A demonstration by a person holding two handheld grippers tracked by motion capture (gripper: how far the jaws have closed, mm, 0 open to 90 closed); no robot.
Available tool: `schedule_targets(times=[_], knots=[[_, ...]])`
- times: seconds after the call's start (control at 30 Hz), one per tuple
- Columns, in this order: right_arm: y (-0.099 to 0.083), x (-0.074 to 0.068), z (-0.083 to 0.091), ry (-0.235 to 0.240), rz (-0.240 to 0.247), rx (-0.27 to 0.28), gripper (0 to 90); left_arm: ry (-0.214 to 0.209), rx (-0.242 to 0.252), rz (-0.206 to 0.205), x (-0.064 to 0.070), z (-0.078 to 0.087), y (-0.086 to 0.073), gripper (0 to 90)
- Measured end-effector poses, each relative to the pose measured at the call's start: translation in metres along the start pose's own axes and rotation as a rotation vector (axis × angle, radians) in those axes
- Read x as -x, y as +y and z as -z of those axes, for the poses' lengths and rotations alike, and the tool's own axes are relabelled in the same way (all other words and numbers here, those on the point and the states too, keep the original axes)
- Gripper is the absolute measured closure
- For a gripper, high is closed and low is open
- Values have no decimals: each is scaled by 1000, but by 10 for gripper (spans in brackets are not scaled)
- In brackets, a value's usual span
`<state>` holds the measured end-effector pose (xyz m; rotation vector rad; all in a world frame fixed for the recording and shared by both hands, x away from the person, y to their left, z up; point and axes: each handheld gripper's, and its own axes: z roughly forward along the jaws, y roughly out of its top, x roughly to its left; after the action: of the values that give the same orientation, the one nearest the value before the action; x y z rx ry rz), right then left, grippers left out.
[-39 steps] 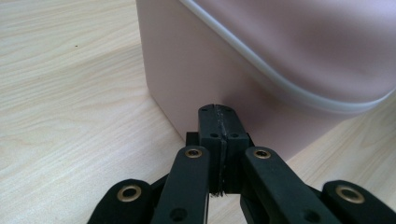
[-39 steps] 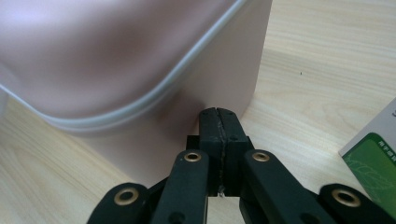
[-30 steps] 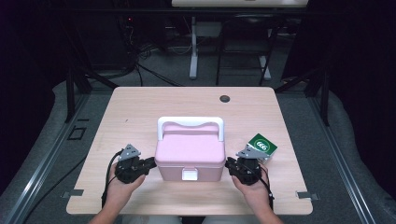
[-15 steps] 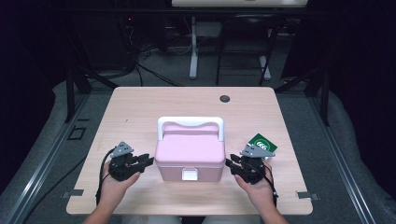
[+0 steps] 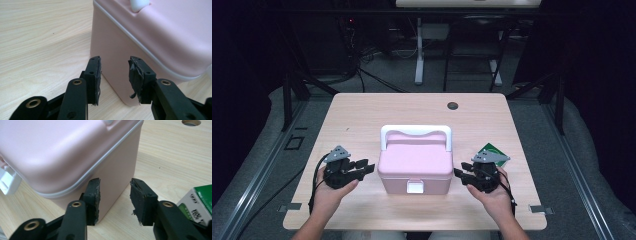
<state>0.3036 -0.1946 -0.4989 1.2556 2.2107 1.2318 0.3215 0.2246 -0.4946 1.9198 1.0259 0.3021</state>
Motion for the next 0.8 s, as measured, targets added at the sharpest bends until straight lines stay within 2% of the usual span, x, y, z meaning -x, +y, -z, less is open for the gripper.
schedule_targets(times=[0.07, 0.23, 0.43, 0.8], knots=[[4, 2, 2, -2, 0, -2, 576, -5, -20, 0, 0, 1, 5, 592], [14, 5, 9, -1, 6, -5, 542, 6, -7, -12, 2, 9, 16, 571], [27, 6, 18, 11, 19, -7, 554, 25, -17, -6, 0, 13, 26, 544], [47, 12, 15, 33, 17, -2, 566, -12, 5, -40, 2, 15, 53, 551]])
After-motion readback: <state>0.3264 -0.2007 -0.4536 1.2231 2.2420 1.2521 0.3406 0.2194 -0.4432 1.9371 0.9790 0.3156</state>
